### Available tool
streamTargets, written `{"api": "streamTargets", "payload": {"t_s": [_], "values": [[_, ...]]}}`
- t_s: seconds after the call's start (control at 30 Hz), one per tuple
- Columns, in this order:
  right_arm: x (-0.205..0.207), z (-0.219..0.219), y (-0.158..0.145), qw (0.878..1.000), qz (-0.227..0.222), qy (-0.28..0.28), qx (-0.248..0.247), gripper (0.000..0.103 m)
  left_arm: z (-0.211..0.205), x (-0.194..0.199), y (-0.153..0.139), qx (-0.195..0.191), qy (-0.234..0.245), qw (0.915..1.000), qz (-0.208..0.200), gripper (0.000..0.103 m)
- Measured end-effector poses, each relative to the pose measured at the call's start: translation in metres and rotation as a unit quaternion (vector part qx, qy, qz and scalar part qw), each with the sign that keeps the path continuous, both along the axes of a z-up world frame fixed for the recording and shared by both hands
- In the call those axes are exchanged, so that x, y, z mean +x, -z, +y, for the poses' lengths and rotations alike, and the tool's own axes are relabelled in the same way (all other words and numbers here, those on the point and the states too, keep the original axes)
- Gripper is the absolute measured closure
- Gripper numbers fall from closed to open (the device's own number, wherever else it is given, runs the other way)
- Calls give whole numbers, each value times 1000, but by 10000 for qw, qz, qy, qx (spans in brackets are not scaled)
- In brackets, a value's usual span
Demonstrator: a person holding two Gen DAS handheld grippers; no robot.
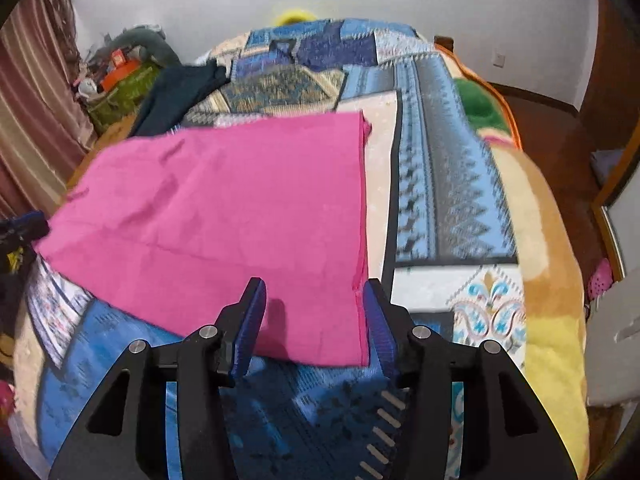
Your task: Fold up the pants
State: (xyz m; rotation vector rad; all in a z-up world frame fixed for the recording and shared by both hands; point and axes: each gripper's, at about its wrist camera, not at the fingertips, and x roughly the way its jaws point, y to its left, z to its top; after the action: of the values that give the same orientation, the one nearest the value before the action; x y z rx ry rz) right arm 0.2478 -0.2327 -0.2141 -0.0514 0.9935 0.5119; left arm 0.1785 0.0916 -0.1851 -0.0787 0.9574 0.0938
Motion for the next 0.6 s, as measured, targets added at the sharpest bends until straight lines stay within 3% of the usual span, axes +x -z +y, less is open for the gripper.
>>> {"api": "streamTargets", "payload": {"t_s": [0.37,0.6], "values": [[50,15,-36,9984,-423,-13,367,56,31,57,-16,-51,-346,9991,-230,44],[99,31,-23,9989,-402,-102,234,55,58,102,11,-468,-556,9972,169,44]]}}
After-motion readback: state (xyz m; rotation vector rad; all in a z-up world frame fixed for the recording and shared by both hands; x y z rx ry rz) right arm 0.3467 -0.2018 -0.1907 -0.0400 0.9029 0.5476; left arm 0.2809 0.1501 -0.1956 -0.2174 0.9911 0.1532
